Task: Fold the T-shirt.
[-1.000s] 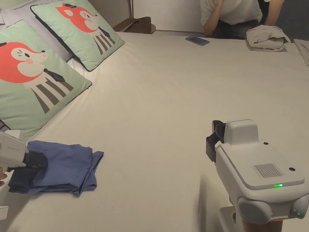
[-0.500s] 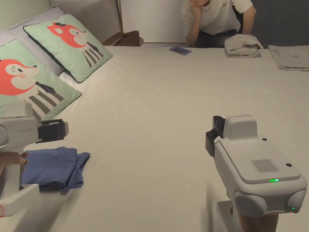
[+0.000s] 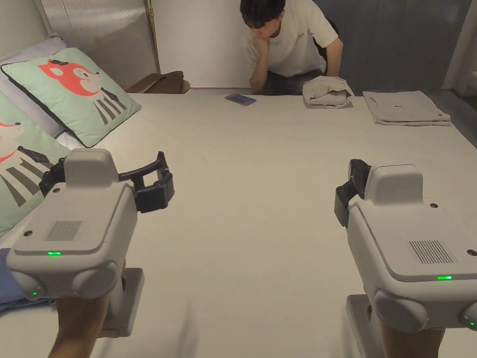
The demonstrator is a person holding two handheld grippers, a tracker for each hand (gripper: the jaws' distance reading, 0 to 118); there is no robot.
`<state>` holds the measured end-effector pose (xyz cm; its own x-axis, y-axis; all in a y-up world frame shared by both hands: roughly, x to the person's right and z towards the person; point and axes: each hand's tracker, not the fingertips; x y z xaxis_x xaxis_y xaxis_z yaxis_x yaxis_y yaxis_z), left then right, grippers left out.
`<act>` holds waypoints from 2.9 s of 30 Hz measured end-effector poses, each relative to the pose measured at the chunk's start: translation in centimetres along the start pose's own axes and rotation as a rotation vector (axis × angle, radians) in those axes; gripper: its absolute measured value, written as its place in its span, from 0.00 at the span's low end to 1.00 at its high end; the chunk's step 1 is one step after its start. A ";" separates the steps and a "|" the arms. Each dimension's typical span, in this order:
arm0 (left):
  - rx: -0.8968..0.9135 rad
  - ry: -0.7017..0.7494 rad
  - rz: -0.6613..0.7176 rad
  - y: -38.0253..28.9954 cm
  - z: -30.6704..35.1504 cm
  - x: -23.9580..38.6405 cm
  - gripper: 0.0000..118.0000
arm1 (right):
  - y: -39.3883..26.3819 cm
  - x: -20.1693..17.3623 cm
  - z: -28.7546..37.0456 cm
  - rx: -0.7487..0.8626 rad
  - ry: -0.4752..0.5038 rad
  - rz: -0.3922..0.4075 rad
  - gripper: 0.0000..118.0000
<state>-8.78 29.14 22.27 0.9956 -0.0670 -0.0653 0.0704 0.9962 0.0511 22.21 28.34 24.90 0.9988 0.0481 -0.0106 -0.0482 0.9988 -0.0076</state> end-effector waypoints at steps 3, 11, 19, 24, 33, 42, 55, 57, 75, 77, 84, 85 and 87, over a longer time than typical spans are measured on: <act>0.019 -0.016 0.032 -0.6 0.6 2.9 0.91 | 0.2 1.2 1.0 0.024 -0.038 0.014 0.00; 0.077 -0.068 0.061 -2.2 2.1 7.7 0.73 | -0.1 3.4 2.7 0.041 -0.096 0.036 0.00; 0.041 -0.118 0.044 -2.4 2.1 9.1 0.00 | -0.4 4.1 3.0 0.032 -0.114 0.032 0.00; 0.038 -0.115 0.046 -2.5 2.2 9.1 0.00 | -0.5 4.2 3.1 0.026 -0.114 0.028 0.00; 0.029 -0.113 0.046 -2.7 2.1 8.7 0.00 | -0.4 4.0 3.0 0.024 -0.109 0.029 0.00; 0.022 -0.103 0.052 -2.8 1.9 8.1 0.00 | -0.4 3.7 2.8 0.021 -0.104 0.036 0.00; 0.017 -0.098 0.058 -2.9 1.9 7.5 0.00 | -0.4 3.6 2.8 0.021 -0.103 0.042 0.00; 0.015 -0.095 0.055 -3.0 1.9 7.5 0.00 | -0.4 3.6 2.8 0.021 -0.104 0.042 0.00; 0.018 -0.107 0.088 -3.0 2.0 6.8 0.12 | -0.4 3.4 2.9 0.013 -0.116 0.056 0.26; 0.020 -0.111 0.092 -2.9 1.9 6.7 0.50 | -0.4 3.5 2.9 0.007 -0.113 0.053 0.53; 0.000 -0.123 0.085 -2.9 1.7 6.7 0.92 | -0.6 3.6 2.8 0.007 -0.132 0.038 0.95; -0.002 -0.122 0.087 -2.9 1.7 6.7 0.93 | -0.6 3.6 2.9 0.007 -0.126 0.034 0.96; 0.004 -0.124 0.099 -2.9 1.8 6.6 0.93 | -0.6 3.7 2.9 0.005 -0.124 0.028 0.96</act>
<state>-2.27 25.70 23.52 0.9977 0.0250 0.0638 -0.0286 0.9981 0.0551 25.96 27.90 27.80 0.9907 0.0762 0.1128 -0.0762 0.9971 -0.0037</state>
